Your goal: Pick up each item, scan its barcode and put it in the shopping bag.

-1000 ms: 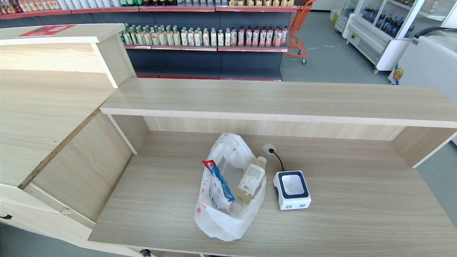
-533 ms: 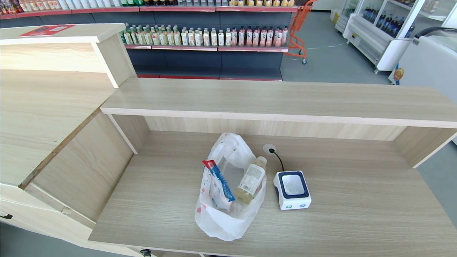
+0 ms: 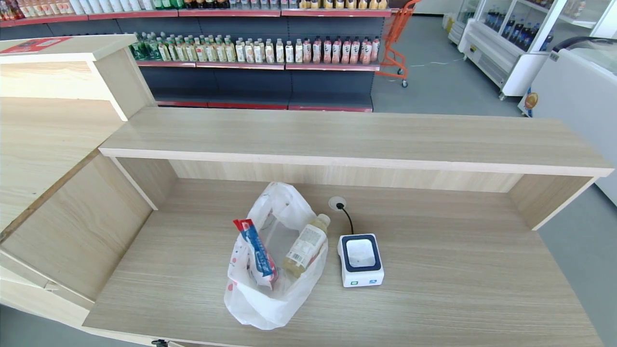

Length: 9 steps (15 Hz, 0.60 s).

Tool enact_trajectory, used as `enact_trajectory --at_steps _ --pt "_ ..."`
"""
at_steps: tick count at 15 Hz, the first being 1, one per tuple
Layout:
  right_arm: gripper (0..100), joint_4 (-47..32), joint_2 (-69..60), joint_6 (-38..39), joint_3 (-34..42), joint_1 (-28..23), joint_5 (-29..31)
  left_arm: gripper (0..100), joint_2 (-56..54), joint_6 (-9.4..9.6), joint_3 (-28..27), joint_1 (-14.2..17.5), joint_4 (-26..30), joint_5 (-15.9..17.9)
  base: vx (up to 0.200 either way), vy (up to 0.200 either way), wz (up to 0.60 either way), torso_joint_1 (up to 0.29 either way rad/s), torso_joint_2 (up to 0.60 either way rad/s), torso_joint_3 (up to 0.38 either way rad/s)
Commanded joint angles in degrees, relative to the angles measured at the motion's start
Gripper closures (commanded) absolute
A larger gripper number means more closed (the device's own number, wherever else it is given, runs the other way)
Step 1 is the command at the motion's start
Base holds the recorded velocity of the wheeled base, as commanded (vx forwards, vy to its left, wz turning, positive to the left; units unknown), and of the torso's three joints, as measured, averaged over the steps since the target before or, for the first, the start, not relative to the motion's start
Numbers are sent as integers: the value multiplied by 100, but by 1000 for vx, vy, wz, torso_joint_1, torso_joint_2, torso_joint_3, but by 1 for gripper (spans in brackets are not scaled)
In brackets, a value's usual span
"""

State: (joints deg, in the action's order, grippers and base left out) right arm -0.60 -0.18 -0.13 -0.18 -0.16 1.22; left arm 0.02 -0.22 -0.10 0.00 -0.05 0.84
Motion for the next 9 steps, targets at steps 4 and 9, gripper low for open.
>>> enact_trajectory --at_steps 4,9 --pt "100 -2 18 -4 1 -2 1 0 -2 -4 1 0 -4 4 150 0 0 1 1 2" --pt "100 -2 18 13 1 -2 1 0 -2 -4 1 0 -4 4 0 0 0 0 0 0"
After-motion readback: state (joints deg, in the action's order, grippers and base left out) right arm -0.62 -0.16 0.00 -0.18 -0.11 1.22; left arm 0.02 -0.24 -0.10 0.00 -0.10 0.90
